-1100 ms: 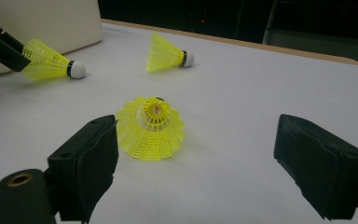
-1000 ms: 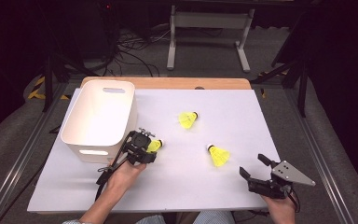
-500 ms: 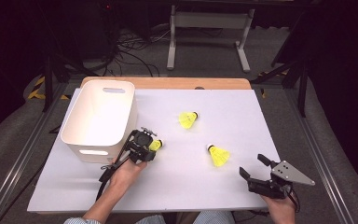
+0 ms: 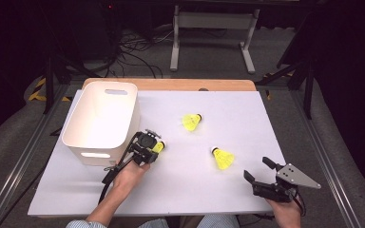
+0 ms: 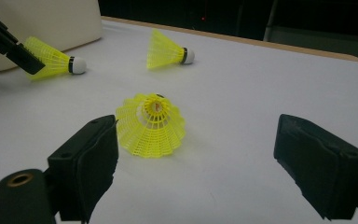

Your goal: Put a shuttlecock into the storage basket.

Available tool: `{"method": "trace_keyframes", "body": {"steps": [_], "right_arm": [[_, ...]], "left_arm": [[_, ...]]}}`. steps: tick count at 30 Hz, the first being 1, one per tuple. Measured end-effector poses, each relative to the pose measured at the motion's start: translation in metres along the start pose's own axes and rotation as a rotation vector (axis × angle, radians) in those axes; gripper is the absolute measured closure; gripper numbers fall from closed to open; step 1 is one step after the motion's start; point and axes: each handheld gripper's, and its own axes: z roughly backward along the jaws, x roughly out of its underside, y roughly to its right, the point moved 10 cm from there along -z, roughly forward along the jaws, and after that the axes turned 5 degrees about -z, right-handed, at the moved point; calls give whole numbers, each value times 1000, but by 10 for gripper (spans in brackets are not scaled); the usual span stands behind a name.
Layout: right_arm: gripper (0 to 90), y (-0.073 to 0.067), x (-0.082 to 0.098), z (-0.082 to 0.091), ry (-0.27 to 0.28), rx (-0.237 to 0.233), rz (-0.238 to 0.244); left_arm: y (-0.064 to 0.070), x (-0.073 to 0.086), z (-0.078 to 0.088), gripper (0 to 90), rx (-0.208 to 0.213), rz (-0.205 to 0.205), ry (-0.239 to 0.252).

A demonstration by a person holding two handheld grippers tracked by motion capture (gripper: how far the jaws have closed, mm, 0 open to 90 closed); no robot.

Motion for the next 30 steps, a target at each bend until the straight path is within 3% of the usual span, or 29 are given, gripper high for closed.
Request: {"method": "trace_keyframes", "body": {"steps": [12,19,30], "right_arm": [[143,0,0,0,-4,1,4],[143,0,0,-1,-5,0,4],[144,-1,1,-1,-5,2,4]], "left_arm": [[10,-7,17,897,21,-53,29],[14,-13,30,898,31,-61,56],[27,-26,62,897,63,-87,88]]}}
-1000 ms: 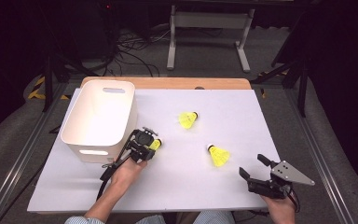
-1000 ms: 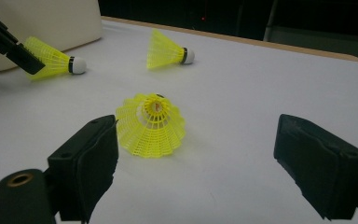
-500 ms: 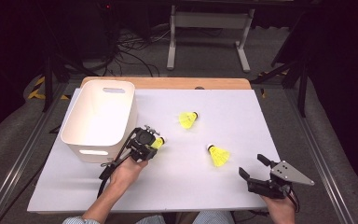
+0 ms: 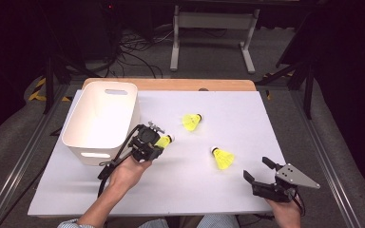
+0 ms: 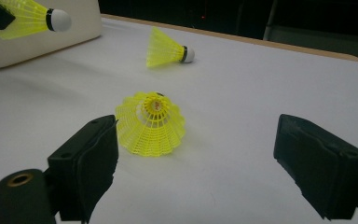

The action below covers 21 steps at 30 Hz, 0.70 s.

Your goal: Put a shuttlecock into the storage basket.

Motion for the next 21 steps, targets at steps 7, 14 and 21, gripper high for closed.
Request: {"method": "trace_keyframes", "body": {"steps": [7,14,21], "right_arm": [[144,0,0,1,-1,-1,5],[144,1,0,0,-1,0,1],[145,1,0,1,-2,2,1]], "left_arm": [[3,-10,12,898,13,-11,2],[2,-15,19,898,25,-13,3],[-4,-19,32,898,35,2,11]]}}
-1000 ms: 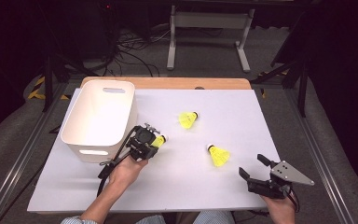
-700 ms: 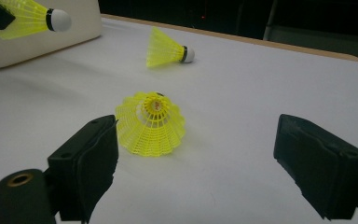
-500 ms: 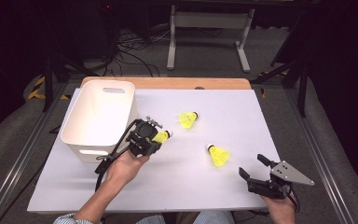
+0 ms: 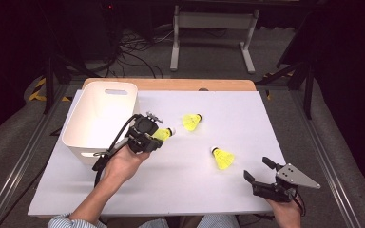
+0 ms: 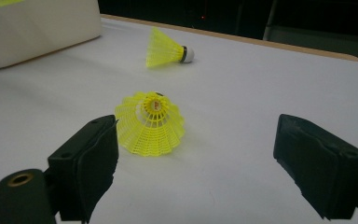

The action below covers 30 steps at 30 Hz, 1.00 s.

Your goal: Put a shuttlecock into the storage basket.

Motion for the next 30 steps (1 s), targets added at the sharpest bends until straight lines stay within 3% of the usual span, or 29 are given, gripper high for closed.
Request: {"method": "trace_keyframes", "body": {"steps": [10,21,30], "right_arm": [[145,0,0,0,1,-1,0],[145,0,0,0,-1,-1,-1],[145,0,0,0,1,-2,-2]], "left_arm": [[-11,-12,18,898,0,12,20],[-23,-14,21,898,-11,30,19],[-42,-20,28,898,-36,55,29]]}}
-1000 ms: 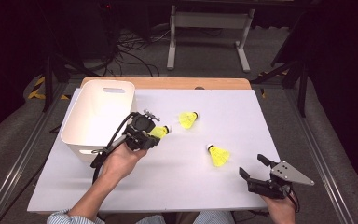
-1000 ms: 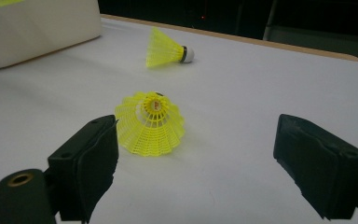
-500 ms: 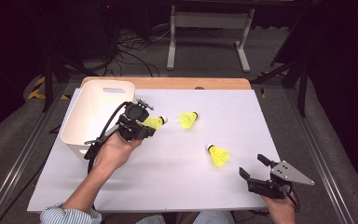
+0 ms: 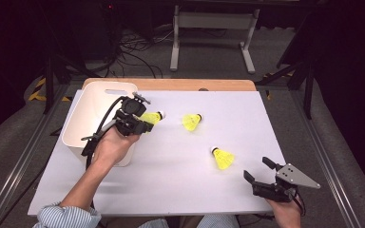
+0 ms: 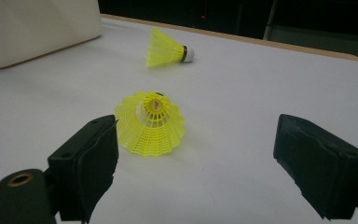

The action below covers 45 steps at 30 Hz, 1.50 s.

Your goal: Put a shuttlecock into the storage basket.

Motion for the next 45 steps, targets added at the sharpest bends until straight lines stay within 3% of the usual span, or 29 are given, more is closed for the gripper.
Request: {"method": "trace_keyframes", "body": {"steps": [31,45], "right_arm": [[145,0,0,0,1,-3,3],[145,0,0,0,-2,-2,5]], "left_arm": [[-45,-6,19,898,-44,71,42],[-70,3,26,898,-81,140,64]]}}
